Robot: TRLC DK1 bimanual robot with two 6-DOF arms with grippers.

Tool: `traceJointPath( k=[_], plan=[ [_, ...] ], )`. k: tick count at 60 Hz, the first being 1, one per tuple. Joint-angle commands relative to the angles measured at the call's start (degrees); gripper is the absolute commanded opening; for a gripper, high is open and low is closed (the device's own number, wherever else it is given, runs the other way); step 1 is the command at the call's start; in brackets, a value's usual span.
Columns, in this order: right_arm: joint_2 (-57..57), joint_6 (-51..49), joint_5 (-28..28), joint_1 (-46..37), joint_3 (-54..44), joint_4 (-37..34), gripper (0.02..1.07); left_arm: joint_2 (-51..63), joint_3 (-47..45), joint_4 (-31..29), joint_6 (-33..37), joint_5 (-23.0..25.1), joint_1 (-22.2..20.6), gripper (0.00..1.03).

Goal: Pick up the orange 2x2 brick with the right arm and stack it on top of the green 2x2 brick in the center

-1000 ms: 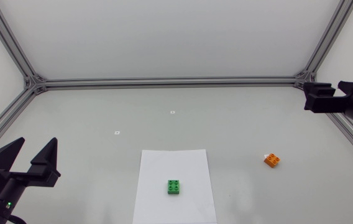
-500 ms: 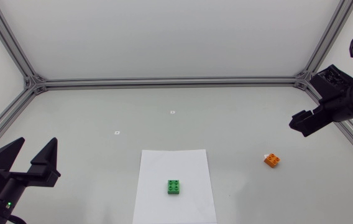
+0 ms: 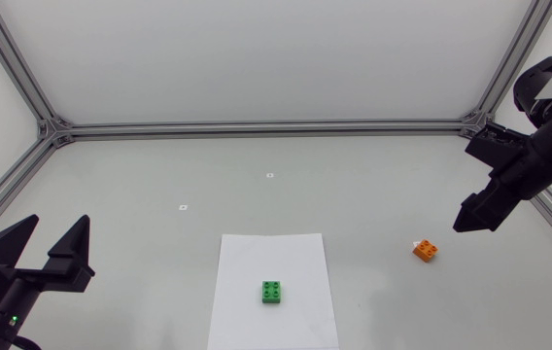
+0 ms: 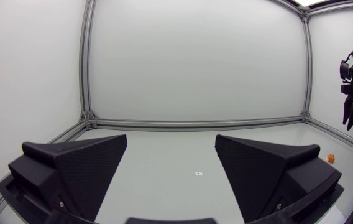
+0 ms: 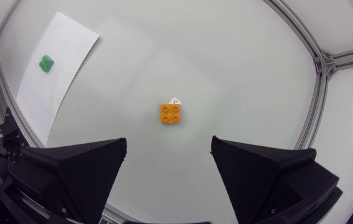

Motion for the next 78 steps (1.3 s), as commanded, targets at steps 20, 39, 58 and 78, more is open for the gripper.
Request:
traceJointPath(
  k=[20,39,58,78],
  plan=[
    [6.3,-6.4,0.5,2.1,-1.2,-0.4,1.03,-0.5,-2.3,-0.9,0.8,0.3,0.2,0.99],
    [11.1,-3.9,4.8,3.9,-3.0,4.5,1.02,-0.5,-2.3,-0.9,0.8,0.3,0.2,0.99],
    [14.4,-3.7,4.7,4.3,-5.2,10.7,1.02,-0.5,-2.3,-0.9,0.8,0.3,0.2,0.99],
    [14.8,-1.8,2.7,4.3,-8.1,17.1,1.02,-0.5,-2.3,-0.9,0.8,0.3,0.2,0.99]
  ],
)
